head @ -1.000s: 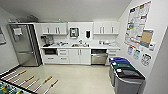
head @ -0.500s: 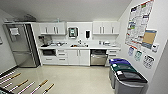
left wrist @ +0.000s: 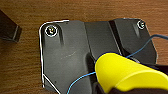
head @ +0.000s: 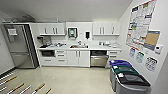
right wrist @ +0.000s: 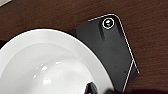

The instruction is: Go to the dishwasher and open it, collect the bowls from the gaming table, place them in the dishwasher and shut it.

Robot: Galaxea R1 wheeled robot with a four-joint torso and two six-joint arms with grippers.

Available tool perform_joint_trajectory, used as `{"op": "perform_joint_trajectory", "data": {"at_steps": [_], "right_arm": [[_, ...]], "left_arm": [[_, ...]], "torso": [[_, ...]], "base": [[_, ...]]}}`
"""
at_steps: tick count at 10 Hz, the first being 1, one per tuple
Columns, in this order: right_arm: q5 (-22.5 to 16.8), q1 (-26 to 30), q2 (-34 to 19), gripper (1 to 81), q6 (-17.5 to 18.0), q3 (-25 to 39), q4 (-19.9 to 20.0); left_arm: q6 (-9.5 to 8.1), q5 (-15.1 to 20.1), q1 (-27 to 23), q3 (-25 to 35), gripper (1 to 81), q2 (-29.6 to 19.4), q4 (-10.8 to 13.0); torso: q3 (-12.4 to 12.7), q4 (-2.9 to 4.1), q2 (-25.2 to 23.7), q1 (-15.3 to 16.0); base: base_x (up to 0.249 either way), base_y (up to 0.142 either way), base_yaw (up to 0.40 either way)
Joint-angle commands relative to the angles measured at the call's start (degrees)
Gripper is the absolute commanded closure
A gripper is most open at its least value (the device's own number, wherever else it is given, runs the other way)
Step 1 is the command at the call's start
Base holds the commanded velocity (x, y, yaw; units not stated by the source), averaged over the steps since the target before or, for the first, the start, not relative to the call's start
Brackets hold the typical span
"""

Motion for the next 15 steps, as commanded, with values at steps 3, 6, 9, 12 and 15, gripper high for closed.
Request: {"op": "perform_joint_trajectory", "data": {"at_steps": [3, 6, 9, 12, 15], "right_arm": [[-2.72, 3.05, -0.42, 81.1, -0.06, 0.06, -0.87], [-2.72, 3.05, -0.42, 81.1, -0.06, 0.06, -0.87], [-2.81, 3.05, -0.42, 81.1, -0.06, 0.06, -0.78], [-2.81, 3.05, -0.33, 81.1, -0.06, 0.06, -0.87], [-2.73, 3.05, -0.33, 81.1, -0.06, -0.28, -0.87]], "left_arm": [[0.36, 2.54, -3.20, 0.06, 81.1, -0.13, 0.45], [0.36, 2.54, -3.29, 0.06, 81.1, -0.22, 0.45], [0.44, 2.54, -3.20, 0.06, 81.1, -0.13, 0.45], [0.44, 2.54, -3.20, 0.15, 81.1, -0.22, 0.45], [0.44, 2.54, -3.20, 0.15, 81.1, -0.04, 0.45]], "torso": [[0.00, 0.00, 0.00, 0.01], [0.00, 0.00, 0.00, 0.01], [0.00, 0.00, 0.00, 0.01], [0.00, 0.00, 0.00, 0.01], [0.00, 0.00, 0.00, 0.01]], "base": [[0.183, 0.000, 0.000], [0.185, 0.000, 0.000], [0.190, 0.000, 0.000], [0.190, -0.020, 0.000], [0.190, -0.066, 0.000]]}}
